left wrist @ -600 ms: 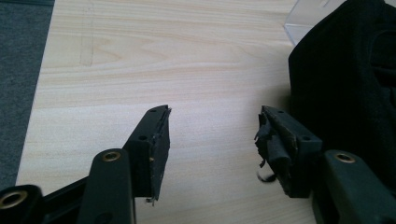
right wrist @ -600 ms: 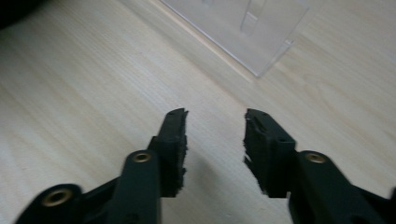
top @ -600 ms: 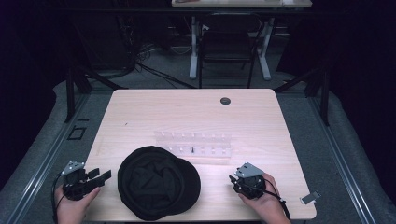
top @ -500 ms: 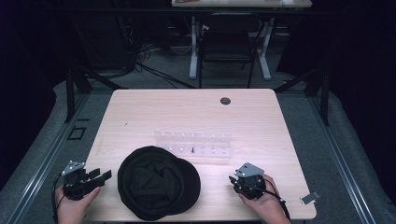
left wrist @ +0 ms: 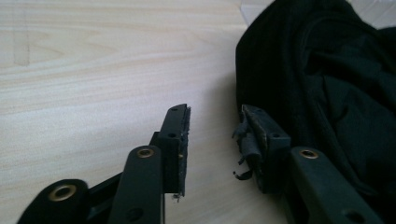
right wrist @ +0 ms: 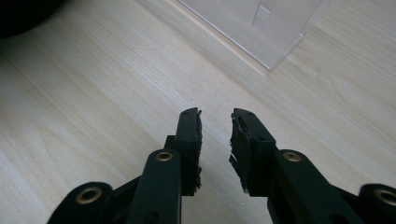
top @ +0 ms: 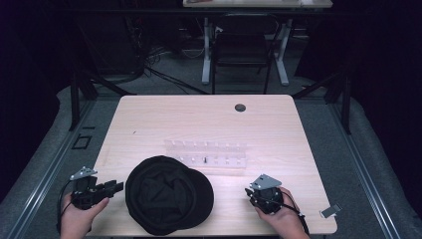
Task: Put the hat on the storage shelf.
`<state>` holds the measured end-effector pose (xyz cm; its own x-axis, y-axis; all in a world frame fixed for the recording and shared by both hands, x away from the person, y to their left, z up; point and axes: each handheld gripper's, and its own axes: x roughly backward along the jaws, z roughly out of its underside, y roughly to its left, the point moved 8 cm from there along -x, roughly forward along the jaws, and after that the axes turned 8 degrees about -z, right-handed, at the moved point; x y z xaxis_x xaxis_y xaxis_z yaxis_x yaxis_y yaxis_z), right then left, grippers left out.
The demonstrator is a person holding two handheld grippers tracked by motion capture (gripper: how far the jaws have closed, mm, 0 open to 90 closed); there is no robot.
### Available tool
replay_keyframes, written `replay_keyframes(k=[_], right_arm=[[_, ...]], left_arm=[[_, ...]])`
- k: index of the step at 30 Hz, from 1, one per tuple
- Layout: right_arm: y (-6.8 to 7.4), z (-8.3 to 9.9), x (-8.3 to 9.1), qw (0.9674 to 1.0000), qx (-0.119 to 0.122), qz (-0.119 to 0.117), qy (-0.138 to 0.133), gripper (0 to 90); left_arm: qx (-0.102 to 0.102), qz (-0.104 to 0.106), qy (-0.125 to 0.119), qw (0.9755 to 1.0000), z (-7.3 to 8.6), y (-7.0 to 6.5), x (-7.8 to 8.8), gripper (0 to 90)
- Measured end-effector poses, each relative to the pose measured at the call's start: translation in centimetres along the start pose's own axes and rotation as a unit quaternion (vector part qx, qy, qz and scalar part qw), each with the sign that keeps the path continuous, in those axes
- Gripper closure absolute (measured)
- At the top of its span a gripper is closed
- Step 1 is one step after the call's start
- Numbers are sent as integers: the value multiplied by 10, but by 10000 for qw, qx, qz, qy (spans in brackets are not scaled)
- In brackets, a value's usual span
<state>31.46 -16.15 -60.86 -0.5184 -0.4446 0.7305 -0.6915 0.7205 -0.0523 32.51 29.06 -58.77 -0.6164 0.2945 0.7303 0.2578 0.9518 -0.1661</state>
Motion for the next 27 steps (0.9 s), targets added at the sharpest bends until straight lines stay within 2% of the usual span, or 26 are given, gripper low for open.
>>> replay_keyframes(k=[3, 5, 6, 7, 14, 19, 27], right_arm=[[1, 0, 0, 10000, -49, -46, 4, 721], [1, 1, 0, 10000, -78, -41, 20, 721], [1, 1, -1, 9999, -103, -78, 26, 720], [1, 1, -1, 9999, -103, -78, 26, 720], [2, 2, -2, 9998, -129, -166, 74, 721], [2, 2, -2, 9996, -190, -189, 19, 720], [3, 2, -3, 9994, -234, -252, 38, 716]], left_arm=[[7, 68, 104, 9999, -3, -1, 1, 640], [31, 192, 211, 9996, -6, -1, 2, 641], [91, 319, 276, 9991, -10, -3, 4, 649], [91, 319, 276, 9991, -10, -3, 4, 649], [232, 634, 560, 9961, -25, -8, 13, 646], [130, 625, 674, 9957, -30, -12, 14, 630], [61, 573, 1024, 9931, -39, -20, 15, 622]])
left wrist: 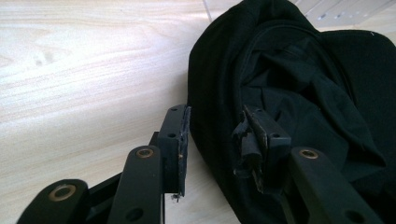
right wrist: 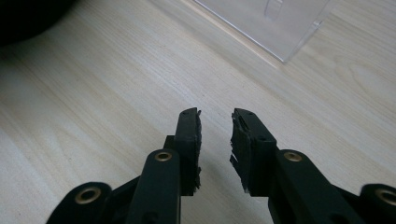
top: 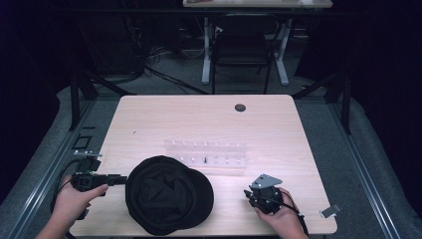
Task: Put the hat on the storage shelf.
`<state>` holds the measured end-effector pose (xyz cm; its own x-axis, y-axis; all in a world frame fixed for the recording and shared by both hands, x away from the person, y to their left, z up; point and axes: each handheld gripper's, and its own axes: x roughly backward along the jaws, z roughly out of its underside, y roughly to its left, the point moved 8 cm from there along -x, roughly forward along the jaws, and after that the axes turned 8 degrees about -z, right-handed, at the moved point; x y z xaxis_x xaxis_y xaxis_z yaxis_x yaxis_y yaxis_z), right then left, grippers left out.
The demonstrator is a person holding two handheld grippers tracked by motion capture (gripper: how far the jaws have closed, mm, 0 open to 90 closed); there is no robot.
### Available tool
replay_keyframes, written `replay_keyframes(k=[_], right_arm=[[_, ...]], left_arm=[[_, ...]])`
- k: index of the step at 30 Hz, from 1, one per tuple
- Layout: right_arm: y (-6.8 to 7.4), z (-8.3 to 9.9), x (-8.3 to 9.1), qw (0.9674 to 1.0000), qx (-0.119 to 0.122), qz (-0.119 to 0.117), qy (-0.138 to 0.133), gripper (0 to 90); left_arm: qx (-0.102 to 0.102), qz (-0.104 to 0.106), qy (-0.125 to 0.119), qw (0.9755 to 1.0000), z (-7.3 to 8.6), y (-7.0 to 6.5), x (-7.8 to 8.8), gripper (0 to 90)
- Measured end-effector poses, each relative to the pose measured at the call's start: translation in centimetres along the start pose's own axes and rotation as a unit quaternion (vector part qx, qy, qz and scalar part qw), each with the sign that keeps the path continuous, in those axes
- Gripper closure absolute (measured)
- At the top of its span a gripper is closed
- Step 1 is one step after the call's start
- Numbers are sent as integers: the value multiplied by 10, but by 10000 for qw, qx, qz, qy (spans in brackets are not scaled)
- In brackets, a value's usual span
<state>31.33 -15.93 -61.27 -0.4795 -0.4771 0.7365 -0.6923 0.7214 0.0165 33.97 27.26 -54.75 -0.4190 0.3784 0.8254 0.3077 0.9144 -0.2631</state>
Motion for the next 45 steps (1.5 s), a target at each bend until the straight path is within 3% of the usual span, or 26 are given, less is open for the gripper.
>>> replay_keyframes(k=[9, 24, 32, 45], right_arm=[[1, 0, 0, 10000, 7, -52, 11, 709], [2, 1, -2, 9999, 4, -78, 65, 704], [3, 2, -3, 9999, -4, -101, 55, 702], [4, 2, -4, 9999, 8, -124, 57, 699]], left_arm=[[-70, -136, 431, 9990, -1, -3, -7, 623], [-15, -172, 751, 9970, 0, -2, -17, 633], [-117, -243, 965, 9950, 2, -4, -26, 657], [-27, -356, 1332, 9904, 5, -1, -38, 685]])
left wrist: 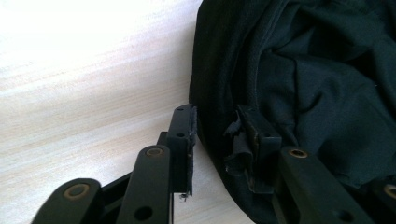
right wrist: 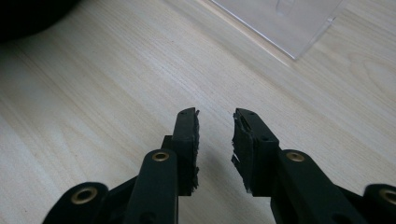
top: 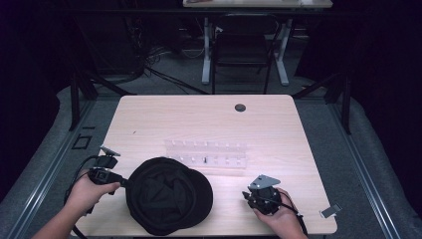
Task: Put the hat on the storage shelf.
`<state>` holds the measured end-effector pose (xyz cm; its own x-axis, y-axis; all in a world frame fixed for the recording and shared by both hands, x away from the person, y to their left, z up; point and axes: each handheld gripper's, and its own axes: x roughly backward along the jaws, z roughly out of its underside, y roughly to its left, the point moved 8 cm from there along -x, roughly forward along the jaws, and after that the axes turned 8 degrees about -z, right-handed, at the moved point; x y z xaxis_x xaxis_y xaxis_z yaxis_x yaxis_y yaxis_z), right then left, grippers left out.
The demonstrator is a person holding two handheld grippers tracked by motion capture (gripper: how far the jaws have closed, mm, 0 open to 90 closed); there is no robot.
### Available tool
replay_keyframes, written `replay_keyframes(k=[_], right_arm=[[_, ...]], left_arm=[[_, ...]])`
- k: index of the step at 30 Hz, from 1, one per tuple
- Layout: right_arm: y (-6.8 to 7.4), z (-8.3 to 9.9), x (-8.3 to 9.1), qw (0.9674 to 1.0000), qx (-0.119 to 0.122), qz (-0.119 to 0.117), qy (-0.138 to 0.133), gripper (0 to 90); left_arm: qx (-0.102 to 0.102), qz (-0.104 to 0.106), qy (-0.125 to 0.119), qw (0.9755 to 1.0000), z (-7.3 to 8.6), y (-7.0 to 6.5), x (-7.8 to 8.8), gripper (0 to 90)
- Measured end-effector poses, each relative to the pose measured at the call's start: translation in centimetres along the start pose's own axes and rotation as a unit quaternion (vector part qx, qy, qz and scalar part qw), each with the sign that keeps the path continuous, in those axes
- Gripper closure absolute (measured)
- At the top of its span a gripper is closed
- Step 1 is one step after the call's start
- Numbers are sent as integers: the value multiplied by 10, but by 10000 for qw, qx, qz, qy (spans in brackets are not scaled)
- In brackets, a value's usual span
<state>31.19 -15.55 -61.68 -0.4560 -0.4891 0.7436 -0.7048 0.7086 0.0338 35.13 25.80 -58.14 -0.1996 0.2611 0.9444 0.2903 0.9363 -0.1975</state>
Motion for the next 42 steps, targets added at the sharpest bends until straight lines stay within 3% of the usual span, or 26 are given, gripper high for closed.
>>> replay_keyframes(k=[3, 17, 27, 42], right_arm=[[0, 0, 0, 10000, -17, -9, -11, 699], [0, 0, 0, 10000, -4, -25, -19, 698], [-1, 0, 1, 10000, 10, -1, -20, 684], [-1, 1, 0, 9999, 113, 49, 2, 649]], left_arm=[[57, 52, 161, 9998, 1, 0, -4, 711], [104, 114, 375, 9992, 2, -3, -10, 835], [104, 167, 450, 9988, 3, -5, -2, 849], [315, 486, 461, 9973, 6, -6, 20, 855]])
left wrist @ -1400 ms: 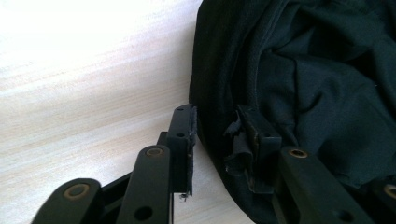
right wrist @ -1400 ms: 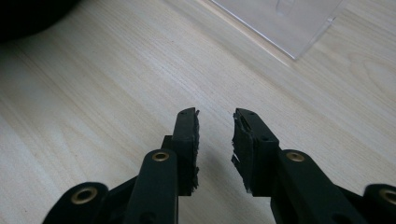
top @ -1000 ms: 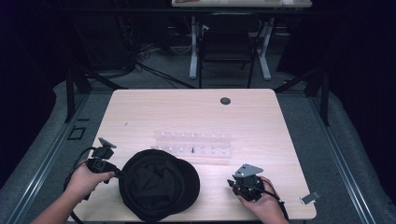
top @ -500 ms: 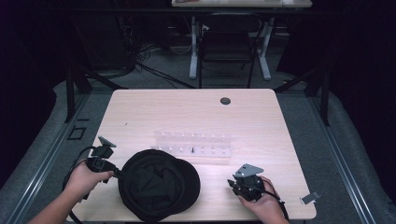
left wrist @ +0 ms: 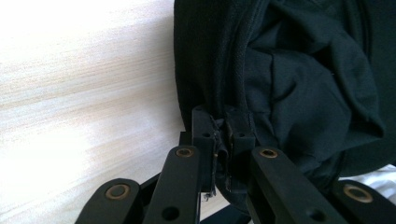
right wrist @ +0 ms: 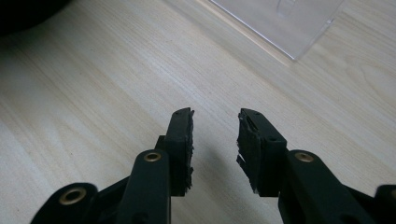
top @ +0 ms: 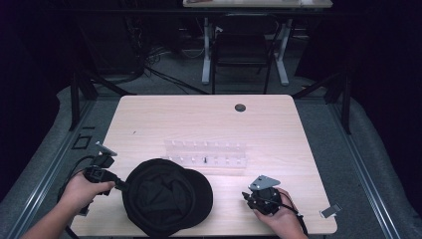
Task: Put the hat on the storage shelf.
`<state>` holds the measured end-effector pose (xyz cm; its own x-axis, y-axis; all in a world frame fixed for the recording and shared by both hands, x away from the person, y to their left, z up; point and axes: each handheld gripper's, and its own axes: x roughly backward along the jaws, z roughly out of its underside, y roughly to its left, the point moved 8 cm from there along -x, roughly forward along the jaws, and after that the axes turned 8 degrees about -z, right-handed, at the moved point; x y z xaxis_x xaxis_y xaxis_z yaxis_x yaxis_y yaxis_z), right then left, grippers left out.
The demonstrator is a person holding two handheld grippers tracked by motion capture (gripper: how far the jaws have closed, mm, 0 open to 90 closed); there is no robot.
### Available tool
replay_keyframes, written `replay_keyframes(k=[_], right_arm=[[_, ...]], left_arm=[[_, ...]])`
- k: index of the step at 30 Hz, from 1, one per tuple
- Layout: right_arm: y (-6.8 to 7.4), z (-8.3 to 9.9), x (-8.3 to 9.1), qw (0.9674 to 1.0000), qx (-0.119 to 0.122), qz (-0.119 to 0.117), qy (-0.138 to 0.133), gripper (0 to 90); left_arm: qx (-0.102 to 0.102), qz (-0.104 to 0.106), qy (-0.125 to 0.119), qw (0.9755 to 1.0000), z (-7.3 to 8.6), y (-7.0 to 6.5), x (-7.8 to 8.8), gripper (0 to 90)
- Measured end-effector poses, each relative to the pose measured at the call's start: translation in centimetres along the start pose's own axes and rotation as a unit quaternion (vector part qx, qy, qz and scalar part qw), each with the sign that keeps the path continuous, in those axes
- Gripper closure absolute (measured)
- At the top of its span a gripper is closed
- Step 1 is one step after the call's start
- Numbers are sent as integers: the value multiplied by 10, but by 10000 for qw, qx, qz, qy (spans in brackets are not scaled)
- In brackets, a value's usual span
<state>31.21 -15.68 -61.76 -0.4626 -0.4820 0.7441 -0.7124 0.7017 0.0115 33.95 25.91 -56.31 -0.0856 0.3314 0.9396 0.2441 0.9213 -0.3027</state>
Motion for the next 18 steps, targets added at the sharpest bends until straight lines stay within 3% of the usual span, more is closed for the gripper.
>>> replay_keyframes(k=[18], right_arm=[[0, 0, 0, 10000, -6, 8, -36, 638]], left_arm=[[106, 481, -127, 9987, 1, -15, 33, 857]])
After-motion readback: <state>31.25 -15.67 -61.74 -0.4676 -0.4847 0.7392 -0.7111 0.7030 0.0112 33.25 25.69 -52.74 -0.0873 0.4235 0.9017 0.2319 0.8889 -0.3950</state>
